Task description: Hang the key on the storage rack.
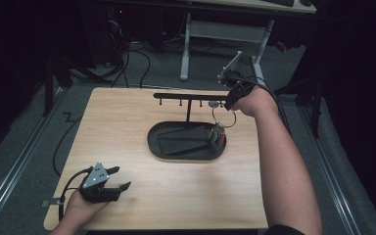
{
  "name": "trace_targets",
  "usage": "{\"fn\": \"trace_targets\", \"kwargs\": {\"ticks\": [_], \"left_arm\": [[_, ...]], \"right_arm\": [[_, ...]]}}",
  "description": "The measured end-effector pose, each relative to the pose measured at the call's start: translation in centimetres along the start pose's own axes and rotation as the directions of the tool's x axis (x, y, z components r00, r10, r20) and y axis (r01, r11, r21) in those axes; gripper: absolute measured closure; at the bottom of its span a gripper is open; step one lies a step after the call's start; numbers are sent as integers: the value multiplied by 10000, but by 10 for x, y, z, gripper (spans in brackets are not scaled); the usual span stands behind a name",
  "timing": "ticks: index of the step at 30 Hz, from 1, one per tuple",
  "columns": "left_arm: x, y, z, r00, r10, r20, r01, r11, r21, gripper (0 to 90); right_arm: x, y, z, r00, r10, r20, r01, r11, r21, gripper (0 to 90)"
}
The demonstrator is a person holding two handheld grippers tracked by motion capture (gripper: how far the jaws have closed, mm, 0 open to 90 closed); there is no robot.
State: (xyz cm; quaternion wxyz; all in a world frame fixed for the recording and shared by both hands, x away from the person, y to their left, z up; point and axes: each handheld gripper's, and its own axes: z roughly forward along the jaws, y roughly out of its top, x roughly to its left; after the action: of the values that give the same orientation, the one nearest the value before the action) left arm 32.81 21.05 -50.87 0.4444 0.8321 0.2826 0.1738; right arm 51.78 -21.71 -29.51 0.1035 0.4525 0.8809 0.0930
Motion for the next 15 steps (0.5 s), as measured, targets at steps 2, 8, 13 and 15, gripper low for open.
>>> {"fn": "trace_targets", "kwargs": {"ticks": [2, 8, 13, 15], "left_arm": [[0, 0, -2, 10000, -3, -18, 3, 10000, -9, 306], [3, -1, -2, 9997, -213, 94, 214, 9997, -98, 308], [1, 0, -1, 9998, -118, 173, 119, 9999, -29, 309], [1, 0, 0, 9998, -63, 209, 62, 10000, 42, 309]], "right_arm": [[-3, 1, 2, 9998, 195, 15, -195, 9998, -54, 849], [-10, 1, 11, 9997, 239, 58, -239, 9997, 36, 848], [-12, 1, 14, 9995, 320, 85, -319, 9995, -46, 847], [-12, 2, 16, 9992, 368, 145, -367, 9993, -68, 846]]}}
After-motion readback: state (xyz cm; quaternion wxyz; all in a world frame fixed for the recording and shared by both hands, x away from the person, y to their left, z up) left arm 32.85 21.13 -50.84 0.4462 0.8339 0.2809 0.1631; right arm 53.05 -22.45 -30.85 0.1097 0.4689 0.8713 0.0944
